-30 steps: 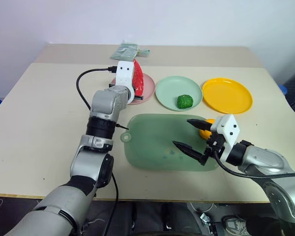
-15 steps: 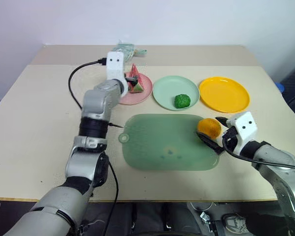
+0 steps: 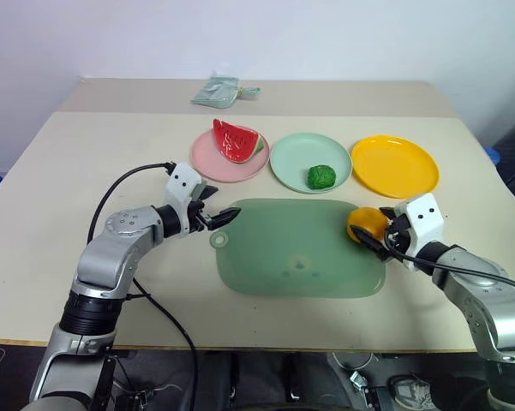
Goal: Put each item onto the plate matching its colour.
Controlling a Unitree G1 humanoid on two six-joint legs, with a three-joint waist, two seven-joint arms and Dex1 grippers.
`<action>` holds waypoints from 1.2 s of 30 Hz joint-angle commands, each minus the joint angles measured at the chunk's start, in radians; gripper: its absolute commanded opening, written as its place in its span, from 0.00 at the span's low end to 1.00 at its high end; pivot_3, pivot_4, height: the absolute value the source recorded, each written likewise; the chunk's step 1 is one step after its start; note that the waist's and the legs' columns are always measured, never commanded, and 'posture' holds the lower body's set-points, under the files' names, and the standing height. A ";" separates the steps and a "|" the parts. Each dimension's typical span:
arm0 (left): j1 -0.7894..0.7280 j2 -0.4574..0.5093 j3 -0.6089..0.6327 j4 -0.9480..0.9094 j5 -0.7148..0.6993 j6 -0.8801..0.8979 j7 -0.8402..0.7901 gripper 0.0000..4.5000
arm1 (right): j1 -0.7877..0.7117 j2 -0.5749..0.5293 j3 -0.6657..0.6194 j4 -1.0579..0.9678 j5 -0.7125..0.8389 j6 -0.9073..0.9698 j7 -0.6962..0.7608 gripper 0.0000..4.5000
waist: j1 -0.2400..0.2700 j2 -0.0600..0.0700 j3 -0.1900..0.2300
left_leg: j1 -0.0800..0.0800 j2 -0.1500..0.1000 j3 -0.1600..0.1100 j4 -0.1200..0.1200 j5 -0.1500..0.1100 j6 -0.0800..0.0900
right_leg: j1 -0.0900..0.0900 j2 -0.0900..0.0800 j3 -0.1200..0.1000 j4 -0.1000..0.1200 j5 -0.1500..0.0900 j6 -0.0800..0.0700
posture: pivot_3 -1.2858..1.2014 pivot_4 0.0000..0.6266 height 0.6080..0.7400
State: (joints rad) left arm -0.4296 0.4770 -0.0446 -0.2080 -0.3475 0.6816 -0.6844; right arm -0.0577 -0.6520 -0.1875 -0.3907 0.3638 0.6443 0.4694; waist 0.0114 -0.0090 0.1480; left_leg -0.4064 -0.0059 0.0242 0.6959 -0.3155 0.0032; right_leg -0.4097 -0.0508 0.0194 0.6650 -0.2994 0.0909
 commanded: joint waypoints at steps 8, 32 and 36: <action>0.015 -0.006 -0.002 -0.033 -0.006 -0.031 0.008 0.89 | -0.074 -0.010 -0.017 -0.009 -0.030 -0.018 0.000 0.40 | -0.001 0.000 0.000 | 0.000 0.000 0.000 0.000 -0.002 0.004 | 0.000 0.001 0.000 0.000 0.000 0.000 | 0.52 0.24 1.00; 0.106 0.049 -0.037 -0.163 -0.094 -0.090 -0.161 0.89 | -0.027 0.013 -0.046 0.096 -0.027 0.002 0.021 0.81 | -0.001 0.001 0.000 | 0.000 0.000 0.000 0.000 -0.002 0.004 | 0.000 0.000 0.000 0.000 0.000 0.000 | 0.52 0.24 1.00; 0.114 0.051 -0.034 -0.166 -0.085 -0.091 -0.147 0.89 | -0.062 0.012 -0.049 0.088 -0.036 -0.041 0.019 0.70 | 0.000 0.001 0.000 | 0.000 0.000 0.000 0.000 -0.002 0.004 | 0.000 0.000 0.000 0.000 0.000 0.000 | 0.52 0.24 1.00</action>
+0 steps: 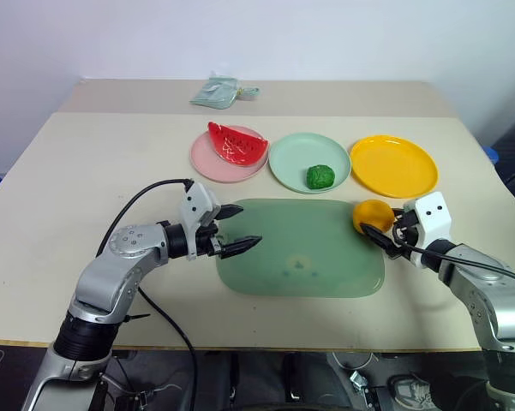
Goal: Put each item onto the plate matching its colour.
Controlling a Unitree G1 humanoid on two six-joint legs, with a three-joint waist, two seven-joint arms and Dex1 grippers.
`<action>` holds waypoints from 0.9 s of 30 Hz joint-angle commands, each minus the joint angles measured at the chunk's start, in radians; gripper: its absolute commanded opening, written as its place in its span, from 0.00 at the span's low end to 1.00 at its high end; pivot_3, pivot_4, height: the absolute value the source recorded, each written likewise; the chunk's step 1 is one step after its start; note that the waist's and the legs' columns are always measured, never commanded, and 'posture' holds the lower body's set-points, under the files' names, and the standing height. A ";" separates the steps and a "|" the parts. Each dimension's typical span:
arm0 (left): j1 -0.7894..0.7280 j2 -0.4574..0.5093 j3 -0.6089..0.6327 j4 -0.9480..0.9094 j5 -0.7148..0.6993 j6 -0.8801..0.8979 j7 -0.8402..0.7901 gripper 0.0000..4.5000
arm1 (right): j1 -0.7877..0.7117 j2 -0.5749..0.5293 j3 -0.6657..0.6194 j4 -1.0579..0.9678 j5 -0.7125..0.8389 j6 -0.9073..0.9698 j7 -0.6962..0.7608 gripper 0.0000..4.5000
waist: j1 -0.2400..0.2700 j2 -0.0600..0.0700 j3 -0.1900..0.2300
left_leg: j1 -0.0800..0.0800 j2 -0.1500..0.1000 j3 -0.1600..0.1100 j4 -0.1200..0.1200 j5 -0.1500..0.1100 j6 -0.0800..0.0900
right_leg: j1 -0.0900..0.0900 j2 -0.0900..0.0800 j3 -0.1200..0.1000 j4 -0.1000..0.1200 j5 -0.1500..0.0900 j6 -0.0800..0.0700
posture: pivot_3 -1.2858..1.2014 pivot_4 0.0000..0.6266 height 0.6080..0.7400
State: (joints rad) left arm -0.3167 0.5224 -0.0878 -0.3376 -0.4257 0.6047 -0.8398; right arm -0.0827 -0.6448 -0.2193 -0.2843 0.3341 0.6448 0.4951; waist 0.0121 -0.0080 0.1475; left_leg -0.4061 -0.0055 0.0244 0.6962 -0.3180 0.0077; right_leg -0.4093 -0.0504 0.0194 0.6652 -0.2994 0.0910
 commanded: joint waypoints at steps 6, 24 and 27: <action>0.000 0.005 0.007 -0.031 -0.012 -0.015 0.014 0.89 | -0.253 0.025 0.000 0.146 -0.049 -0.066 -0.072 0.70 | -0.011 0.001 0.000 | 0.000 0.000 0.000 0.000 0.000 0.000 | -0.001 0.001 0.000 0.000 0.000 0.000 | 0.52 0.24 1.00; 0.106 0.023 0.171 -0.038 0.030 -0.065 0.174 0.89 | -0.398 -0.052 0.030 0.567 -0.168 -0.503 0.028 0.99 | -0.019 0.002 0.001 | 0.000 0.000 0.001 -0.004 0.002 -0.004 | -0.001 0.000 0.001 0.000 0.000 0.000 | 0.52 0.24 1.00; 0.141 0.050 0.252 0.048 0.072 -0.115 0.224 0.89 | -0.212 -0.102 -0.037 0.363 -0.080 -0.429 0.125 0.99 | -0.018 0.002 0.001 | 0.000 0.000 0.000 -0.004 0.002 -0.003 | 0.000 0.000 0.000 -0.001 0.000 0.000 | 0.52 0.24 1.00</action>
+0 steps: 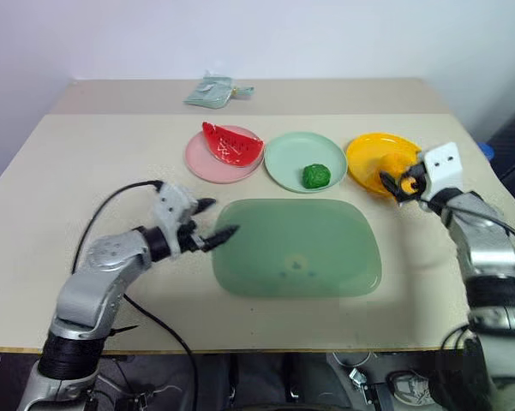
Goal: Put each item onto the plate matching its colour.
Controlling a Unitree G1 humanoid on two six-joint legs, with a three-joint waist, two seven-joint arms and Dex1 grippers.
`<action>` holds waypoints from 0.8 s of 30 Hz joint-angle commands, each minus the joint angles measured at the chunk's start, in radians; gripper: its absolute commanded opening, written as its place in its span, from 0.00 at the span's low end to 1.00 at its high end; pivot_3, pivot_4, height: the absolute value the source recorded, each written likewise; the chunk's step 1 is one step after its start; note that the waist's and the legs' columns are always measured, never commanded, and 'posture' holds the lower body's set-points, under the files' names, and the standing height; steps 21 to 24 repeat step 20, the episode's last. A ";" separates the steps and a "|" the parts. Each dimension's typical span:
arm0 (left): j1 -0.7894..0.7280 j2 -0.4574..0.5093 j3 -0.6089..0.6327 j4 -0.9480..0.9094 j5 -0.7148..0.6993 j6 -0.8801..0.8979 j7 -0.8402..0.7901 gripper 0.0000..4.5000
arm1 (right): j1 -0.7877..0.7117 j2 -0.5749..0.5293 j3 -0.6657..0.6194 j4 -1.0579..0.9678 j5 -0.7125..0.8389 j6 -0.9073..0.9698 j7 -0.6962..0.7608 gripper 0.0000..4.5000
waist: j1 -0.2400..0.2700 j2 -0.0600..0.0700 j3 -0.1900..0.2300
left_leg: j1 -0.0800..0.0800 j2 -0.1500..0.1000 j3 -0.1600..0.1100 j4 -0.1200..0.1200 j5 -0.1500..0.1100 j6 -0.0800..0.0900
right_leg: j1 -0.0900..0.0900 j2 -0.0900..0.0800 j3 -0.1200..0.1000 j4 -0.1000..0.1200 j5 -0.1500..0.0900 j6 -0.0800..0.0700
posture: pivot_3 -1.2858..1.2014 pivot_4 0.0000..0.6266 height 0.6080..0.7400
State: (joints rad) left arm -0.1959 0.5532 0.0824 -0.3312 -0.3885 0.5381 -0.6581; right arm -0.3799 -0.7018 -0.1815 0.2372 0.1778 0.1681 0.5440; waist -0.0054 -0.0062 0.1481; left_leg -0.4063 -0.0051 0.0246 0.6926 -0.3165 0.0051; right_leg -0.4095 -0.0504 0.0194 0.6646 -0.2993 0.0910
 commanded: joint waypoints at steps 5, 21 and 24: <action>0.085 0.050 0.217 0.201 0.065 -0.167 0.075 0.89 | 0.343 -0.059 -0.187 -0.340 0.148 0.101 0.128 0.99 | -0.006 0.000 0.000 | 0.002 0.000 0.000 0.000 -0.003 0.005 | 0.001 -0.001 0.000 -0.001 0.000 0.000 | 0.52 0.24 1.00; 0.199 -0.016 0.257 0.192 0.091 -0.248 0.169 0.89 | 0.327 -0.012 -0.192 -0.281 0.182 0.141 0.123 0.99 | -0.006 0.000 0.000 | 0.006 0.000 0.001 -0.004 -0.003 0.004 | 0.003 -0.003 0.001 -0.002 0.000 0.000 | 0.52 0.24 1.00; 0.199 -0.016 0.257 0.192 0.091 -0.248 0.169 0.89 | 0.327 -0.012 -0.192 -0.281 0.182 0.141 0.123 0.99 | -0.006 0.000 0.000 | 0.006 0.000 0.001 -0.004 -0.003 0.004 | 0.003 -0.003 0.001 -0.002 0.000 0.000 | 0.52 0.24 1.00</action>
